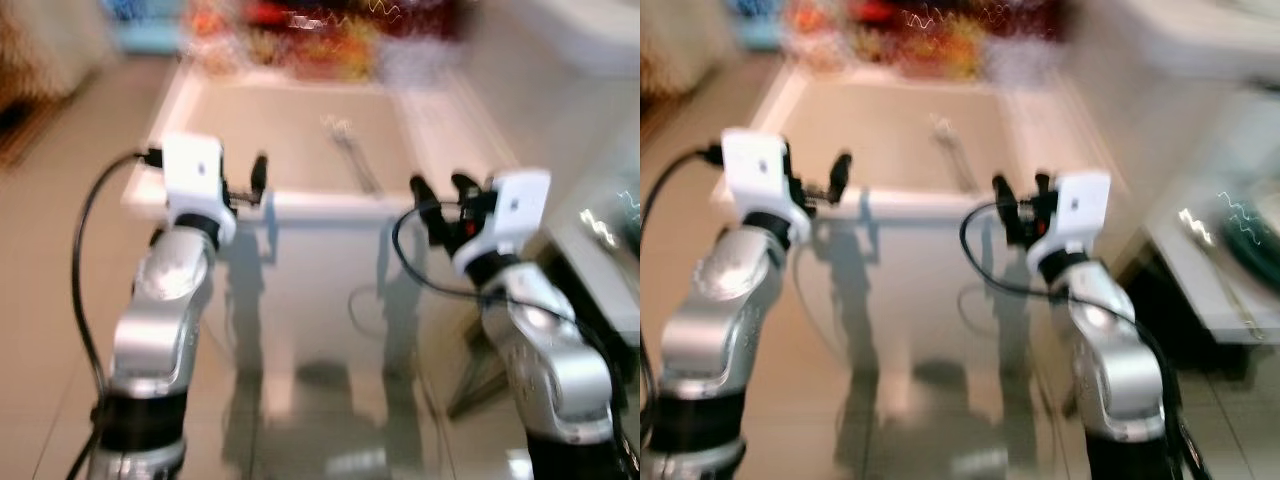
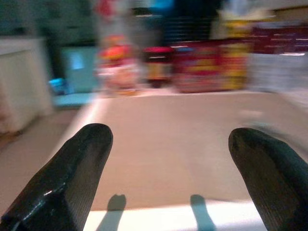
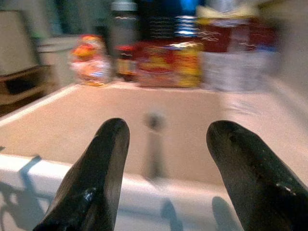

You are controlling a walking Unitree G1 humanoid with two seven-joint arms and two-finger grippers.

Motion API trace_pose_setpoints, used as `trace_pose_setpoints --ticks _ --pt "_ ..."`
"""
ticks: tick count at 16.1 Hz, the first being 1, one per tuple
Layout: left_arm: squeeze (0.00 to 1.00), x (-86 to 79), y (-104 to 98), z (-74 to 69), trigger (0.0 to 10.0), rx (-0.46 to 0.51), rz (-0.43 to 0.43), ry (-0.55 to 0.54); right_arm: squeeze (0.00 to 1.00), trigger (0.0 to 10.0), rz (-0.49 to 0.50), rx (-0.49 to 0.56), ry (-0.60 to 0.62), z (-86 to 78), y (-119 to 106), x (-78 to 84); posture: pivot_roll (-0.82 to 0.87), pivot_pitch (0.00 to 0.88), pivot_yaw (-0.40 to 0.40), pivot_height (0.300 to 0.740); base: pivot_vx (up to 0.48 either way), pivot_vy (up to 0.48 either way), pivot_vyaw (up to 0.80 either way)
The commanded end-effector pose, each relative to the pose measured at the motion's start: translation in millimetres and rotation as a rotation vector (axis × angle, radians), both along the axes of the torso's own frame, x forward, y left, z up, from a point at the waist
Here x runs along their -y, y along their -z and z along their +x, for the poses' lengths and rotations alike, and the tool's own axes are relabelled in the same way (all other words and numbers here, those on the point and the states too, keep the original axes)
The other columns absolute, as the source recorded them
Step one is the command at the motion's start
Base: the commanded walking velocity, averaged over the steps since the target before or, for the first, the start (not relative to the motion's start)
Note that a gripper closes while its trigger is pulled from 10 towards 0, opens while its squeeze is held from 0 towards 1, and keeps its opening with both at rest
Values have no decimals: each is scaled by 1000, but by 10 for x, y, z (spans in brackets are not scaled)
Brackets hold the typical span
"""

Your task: Setting the table

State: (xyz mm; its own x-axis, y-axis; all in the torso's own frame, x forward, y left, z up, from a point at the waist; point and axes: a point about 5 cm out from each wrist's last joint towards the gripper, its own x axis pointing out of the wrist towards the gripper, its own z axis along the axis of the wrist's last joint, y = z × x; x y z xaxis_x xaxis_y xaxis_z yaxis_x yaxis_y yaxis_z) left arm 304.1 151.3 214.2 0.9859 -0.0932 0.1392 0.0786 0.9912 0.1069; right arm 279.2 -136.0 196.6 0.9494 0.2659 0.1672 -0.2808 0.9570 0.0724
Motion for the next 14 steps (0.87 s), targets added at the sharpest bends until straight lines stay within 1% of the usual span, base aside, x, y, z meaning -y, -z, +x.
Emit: trace_pose_setpoints --ticks 1,3,4,5,6,7,8,9,12,13,14 --pt "1000 -56 -26 -16 10000 9 9 -28 0 10000 24 6 -12 -1 -32 -33 73 53 -54 740 469 0 0" --pt "1000 -57 -27 -15 10000 18 20 -35 0 10000 37 2 -7 -6 -29 -8 73 53 -54 740 416 0 0" --pt "969 -43 -16 -14 10000 10 31 -28 0 10000 35 -1 3 -4 -32 9 73 53 -54 740 0 0 0" --pt "251 38 -24 -40 10000 22 26 52 0 10000 -21 -24 69 19 -47 95 69 56 -52 740 0 0 0" --pt "0 67 -33 -55 10000 31 26 86 0 10000 -34 -30 91 30 -53 126 69 56 -52 740 0 0 0" --pt "0 104 -29 -77 10000 33 45 132 529 10000 -39 -59 133 55 -53 190 68 57 -51 740 0 0 0" --pt "0 120 -22 -87 10000 30 55 156 1000 10000 -36 -83 149 69 -48 223 67 59 -50 740 0 0 0" --pt "0 133 -14 -99 10000 27 69 185 1000 10000 -50 -138 175 105 -31 280 66 61 -49 740 0 0 0" --pt "0 129 -12 -94 10000 20 84 204 1000 10000 -59 -206 172 185 3 300 64 62 -47 740 0 0 0" --pt "0 165 -21 -101 10000 8 129 275 1000 10000 -68 -269 167 326 23 295 66 62 -45 740 0 0 0" --pt "0 240 -41 -183 10000 -19 195 426 1000 10000 -115 -363 240 471 11 335 73 61 -50 740 0 0 0"
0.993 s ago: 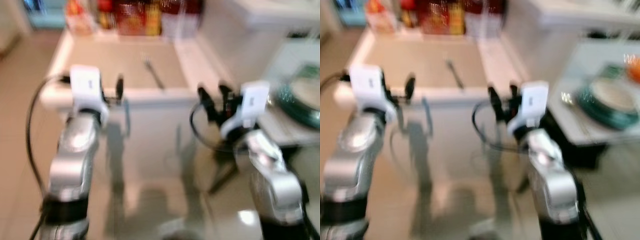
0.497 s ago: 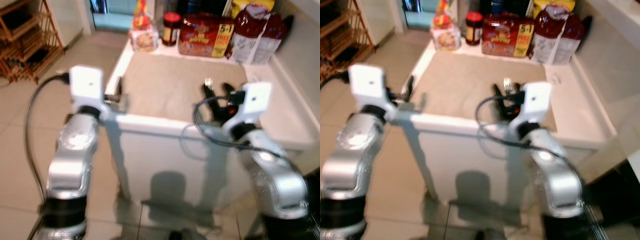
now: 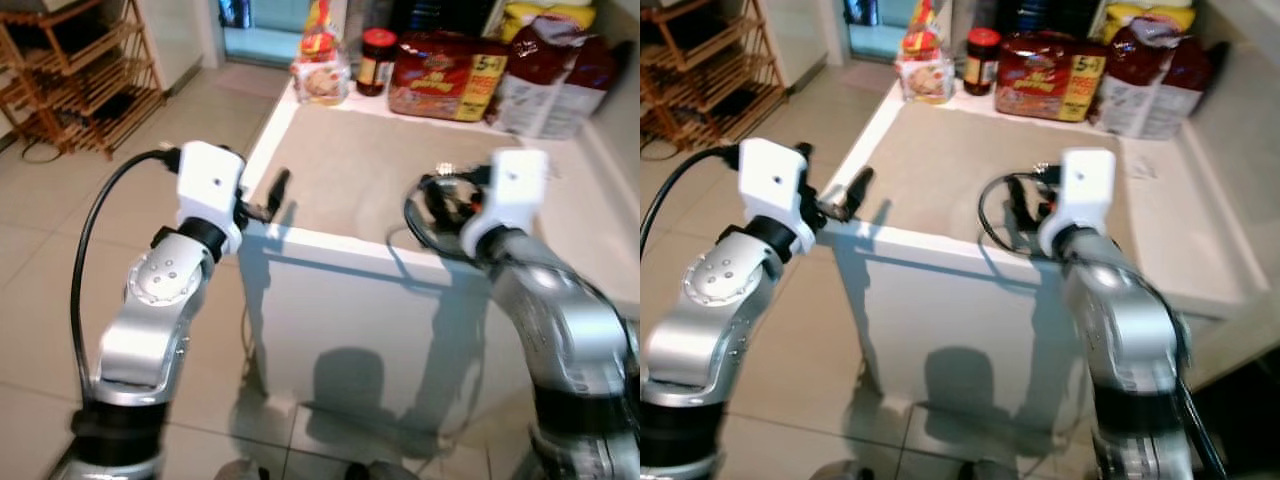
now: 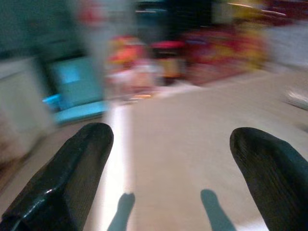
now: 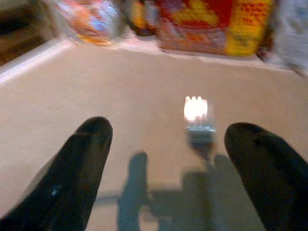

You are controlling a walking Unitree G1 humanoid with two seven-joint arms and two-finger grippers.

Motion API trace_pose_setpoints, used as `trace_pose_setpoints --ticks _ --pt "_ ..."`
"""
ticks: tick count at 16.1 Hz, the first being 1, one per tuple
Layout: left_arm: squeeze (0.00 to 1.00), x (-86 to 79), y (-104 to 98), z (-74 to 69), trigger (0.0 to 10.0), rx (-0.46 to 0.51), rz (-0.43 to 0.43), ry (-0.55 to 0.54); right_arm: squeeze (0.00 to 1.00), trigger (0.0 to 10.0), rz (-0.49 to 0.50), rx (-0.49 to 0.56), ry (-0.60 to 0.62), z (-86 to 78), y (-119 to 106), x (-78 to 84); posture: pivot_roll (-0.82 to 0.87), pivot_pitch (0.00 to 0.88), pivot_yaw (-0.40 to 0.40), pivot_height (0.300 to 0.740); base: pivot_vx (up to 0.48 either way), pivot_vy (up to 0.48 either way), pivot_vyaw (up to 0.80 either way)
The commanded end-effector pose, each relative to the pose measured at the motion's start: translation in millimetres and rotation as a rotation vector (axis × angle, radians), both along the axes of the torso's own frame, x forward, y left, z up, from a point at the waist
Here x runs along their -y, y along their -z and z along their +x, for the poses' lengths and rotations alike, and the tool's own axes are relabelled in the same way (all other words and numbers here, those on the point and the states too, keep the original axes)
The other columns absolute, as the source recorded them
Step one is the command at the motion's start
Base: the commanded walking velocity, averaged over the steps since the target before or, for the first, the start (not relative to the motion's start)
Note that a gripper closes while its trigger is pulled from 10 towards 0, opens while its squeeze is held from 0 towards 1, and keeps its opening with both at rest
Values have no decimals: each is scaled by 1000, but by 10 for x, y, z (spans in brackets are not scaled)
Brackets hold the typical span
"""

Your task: Setting the table

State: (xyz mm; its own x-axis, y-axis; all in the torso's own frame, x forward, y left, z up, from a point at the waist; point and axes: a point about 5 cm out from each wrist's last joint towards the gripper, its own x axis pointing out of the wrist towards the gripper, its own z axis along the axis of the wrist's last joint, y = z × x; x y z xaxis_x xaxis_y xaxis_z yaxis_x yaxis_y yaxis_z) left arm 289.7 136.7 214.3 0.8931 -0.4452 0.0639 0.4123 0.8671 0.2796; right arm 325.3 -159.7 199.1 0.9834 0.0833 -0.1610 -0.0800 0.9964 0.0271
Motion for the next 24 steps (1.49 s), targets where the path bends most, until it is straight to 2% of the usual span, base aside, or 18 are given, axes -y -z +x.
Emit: trace_pose_setpoints --ticks 1,2,3,4,6,7,11,12,13,16,24 --pt "0 104 -44 -65 10000 -12 15 111 125 10000 -26 -66 68 32 26 106 76 59 -53 740 0 0 0" --pt "0 111 -52 -93 10000 -20 20 144 0 10000 -28 -89 75 47 23 105 76 59 -53 740 0 0 0" --pt "0 111 -59 -121 10000 -28 18 173 0 10000 -13 -120 77 54 29 101 76 59 -53 740 0 0 0" --pt "0 119 -45 -215 10000 -66 4 257 0 10000 -12 -187 63 100 79 89 81 56 -57 740 0 0 0" --pt "0 126 -13 -243 10000 -92 11 286 0 10000 -9 -249 71 129 137 84 87 46 -58 740 0 0 0" --pt "0 147 -2 -266 10000 -109 33 313 0 10000 -1 -317 70 132 196 81 87 46 -58 740 0 0 0" --pt "0 184 -2 -293 10000 -124 48 343 0 10000 29 -369 75 148 264 96 89 33 -56 740 0 0 0" --pt "0 184 -7 -291 10000 -124 49 344 0 8706 29 -370 75 148 264 99 89 33 -56 740 0 0 0" --pt "0 173 -20 -281 10000 -121 53 339 0 4824 26 -376 79 147 255 109 91 29 -54 740 0 0 0" --pt "0 167 -17 -280 10000 -121 75 339 0 4000 23 -376 83 143 219 135 91 29 -54 740 0 0 0" --pt "0 174 -22 -286 10000 -121 84 346 0 3882 -23 -371 113 156 189 220 90 31 -50 740 0 0 0"
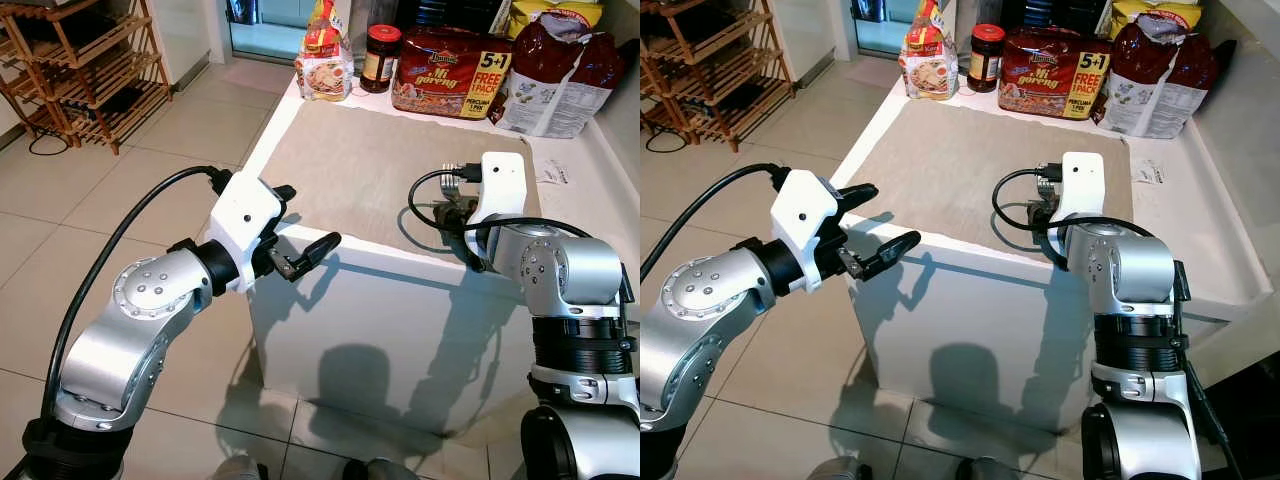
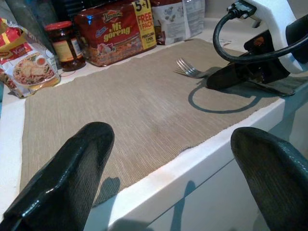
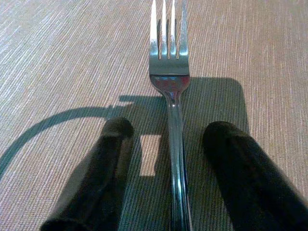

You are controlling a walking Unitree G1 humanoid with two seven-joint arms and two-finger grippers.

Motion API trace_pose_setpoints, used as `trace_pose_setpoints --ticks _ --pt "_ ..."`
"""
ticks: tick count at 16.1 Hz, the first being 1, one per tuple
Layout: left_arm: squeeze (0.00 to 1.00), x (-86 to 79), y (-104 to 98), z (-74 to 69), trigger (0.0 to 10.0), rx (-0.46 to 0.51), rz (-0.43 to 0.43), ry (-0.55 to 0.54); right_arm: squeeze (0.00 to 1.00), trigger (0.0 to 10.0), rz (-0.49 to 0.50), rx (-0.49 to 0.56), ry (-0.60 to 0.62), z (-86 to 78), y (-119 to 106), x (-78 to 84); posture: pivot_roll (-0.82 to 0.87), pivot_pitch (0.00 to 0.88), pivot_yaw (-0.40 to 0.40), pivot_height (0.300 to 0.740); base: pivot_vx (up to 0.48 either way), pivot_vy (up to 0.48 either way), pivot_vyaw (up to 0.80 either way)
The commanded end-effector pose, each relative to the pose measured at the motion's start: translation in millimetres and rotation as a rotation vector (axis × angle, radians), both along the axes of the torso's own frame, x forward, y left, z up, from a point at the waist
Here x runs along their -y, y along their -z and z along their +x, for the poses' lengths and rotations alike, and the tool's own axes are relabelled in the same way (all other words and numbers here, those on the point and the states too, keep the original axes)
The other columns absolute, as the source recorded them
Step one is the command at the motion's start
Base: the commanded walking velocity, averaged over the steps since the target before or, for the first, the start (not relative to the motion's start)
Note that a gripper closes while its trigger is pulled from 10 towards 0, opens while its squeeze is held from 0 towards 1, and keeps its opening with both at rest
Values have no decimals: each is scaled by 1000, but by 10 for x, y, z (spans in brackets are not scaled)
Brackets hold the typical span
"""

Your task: Setting the table

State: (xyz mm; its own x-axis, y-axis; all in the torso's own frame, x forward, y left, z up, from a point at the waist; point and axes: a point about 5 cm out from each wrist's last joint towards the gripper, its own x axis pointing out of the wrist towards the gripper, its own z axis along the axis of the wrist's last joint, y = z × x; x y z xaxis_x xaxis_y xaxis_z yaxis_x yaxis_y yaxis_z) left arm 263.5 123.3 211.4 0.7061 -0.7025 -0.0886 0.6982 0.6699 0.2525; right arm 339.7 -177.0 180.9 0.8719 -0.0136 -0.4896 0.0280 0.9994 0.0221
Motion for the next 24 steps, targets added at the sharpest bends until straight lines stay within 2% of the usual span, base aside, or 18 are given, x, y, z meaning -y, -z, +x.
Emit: trace_pose_setpoints --ticks 1,3,7,8,9,17,21,23,24 --pt "0 39 -52 -23 10000 22 14 27 0 3804 -13 -21 14 13 5 51 90 31 -50 740 0 0 0" --pt "0 35 -51 -23 10000 23 19 27 0 3608 -19 -22 16 13 9 57 90 31 -50 740 0 0 0" --pt "0 31 -50 -16 10000 22 25 27 0 2078 -21 -32 16 5 27 58 89 33 -46 740 0 0 0" --pt "0 31 -50 -15 10000 23 24 27 0 1373 -22 -33 15 5 29 57 89 33 -46 740 0 0 0" --pt "0 38 -49 -13 10000 22 24 28 0 0 -21 -34 15 7 28 59 88 31 -46 740 0 0 0" --pt "0 54 -48 3 10000 23 20 21 0 0 -6 -11 38 3 -9 100 81 33 -46 740 0 0 0" --pt "0 30 -82 52 10000 45 -1 -24 0 0 17 109 73 -8 -291 176 77 40 -37 740 0 0 0" --pt "0 1 -113 89 10000 64 -33 -79 0 0 36 226 71 -44 -515 173 77 40 -37 740 0 0 0" --pt "0 -30 -127 134 10000 80 -58 -142 0 0 41 304 71 -73 -618 184 77 40 -37 740 0 0 0"
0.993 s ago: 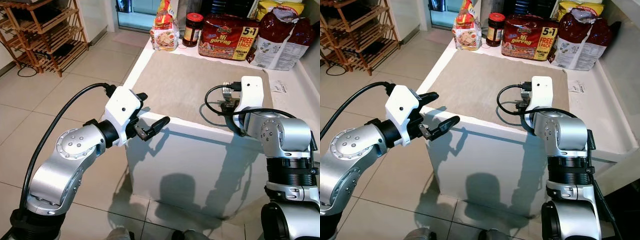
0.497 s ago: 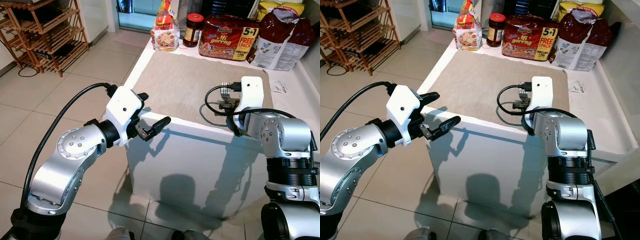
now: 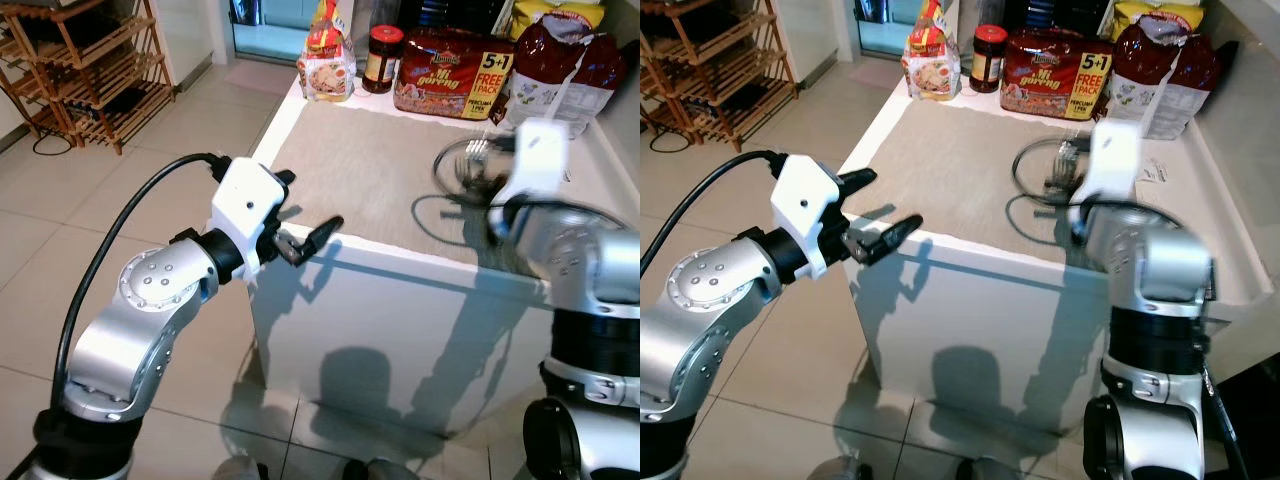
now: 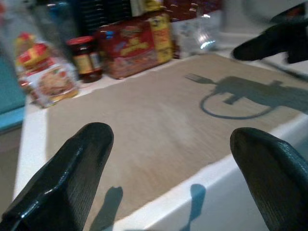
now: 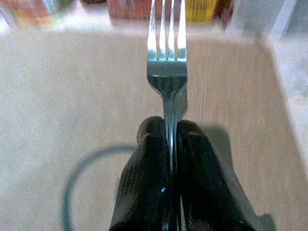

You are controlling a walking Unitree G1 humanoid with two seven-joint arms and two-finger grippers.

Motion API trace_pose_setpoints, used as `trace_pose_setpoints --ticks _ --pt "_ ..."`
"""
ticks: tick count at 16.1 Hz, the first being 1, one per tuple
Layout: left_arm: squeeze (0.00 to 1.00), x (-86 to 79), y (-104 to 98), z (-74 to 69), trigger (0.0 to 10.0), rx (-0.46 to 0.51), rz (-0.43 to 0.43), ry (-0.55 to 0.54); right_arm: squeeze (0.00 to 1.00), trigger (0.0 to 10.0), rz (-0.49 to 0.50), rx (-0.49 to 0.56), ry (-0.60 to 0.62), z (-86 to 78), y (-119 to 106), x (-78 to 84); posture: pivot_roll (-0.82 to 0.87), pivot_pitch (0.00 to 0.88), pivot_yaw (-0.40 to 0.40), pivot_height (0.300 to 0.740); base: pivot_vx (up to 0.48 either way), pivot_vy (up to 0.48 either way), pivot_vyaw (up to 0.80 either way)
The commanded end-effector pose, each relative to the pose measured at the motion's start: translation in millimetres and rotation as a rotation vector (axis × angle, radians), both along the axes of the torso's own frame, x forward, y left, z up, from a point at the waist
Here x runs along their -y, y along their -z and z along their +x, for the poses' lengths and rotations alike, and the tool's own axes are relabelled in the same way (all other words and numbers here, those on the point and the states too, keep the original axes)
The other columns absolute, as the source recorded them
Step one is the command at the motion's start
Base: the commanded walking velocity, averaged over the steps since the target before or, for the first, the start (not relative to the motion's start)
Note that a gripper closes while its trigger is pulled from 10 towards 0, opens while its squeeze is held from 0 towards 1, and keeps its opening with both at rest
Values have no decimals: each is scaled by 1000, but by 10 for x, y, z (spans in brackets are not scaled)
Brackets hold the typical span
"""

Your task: Setting the table

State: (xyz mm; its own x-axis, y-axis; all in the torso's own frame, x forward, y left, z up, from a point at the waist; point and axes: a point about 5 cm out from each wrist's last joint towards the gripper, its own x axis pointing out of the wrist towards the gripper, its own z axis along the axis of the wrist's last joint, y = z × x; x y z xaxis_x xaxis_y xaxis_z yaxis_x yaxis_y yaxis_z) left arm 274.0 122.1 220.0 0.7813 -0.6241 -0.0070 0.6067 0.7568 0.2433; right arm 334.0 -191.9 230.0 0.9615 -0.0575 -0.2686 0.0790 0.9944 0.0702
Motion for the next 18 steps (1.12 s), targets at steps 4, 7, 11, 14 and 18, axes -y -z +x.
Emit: trace_pose_setpoints --ticks 4,7,11,14,18 --pt "0 -141 -76 144 10000 24 -162 -225 0 10000 -66 291 -49 -171 -253 35 70 56 -31 740 0 0 0" --pt "0 -33 -30 75 10000 43 -134 -201 0 10000 -83 337 -133 -481 -113 -102 60 67 -39 740 -291 0 0" --pt "0 -10 29 80 10000 34 -123 -233 0 10000 -58 427 -134 -637 -55 -162 59 71 -43 740 -422 0 0" --pt "0 -112 271 80 10000 26 -116 -351 0 10000 -65 440 -146 -795 125 -183 61 76 -39 740 0 0 0" --pt "0 -124 397 34 10000 13 -63 -374 0 10000 -72 421 -133 -921 358 -127 57 82 -48 740 0 -240 0"
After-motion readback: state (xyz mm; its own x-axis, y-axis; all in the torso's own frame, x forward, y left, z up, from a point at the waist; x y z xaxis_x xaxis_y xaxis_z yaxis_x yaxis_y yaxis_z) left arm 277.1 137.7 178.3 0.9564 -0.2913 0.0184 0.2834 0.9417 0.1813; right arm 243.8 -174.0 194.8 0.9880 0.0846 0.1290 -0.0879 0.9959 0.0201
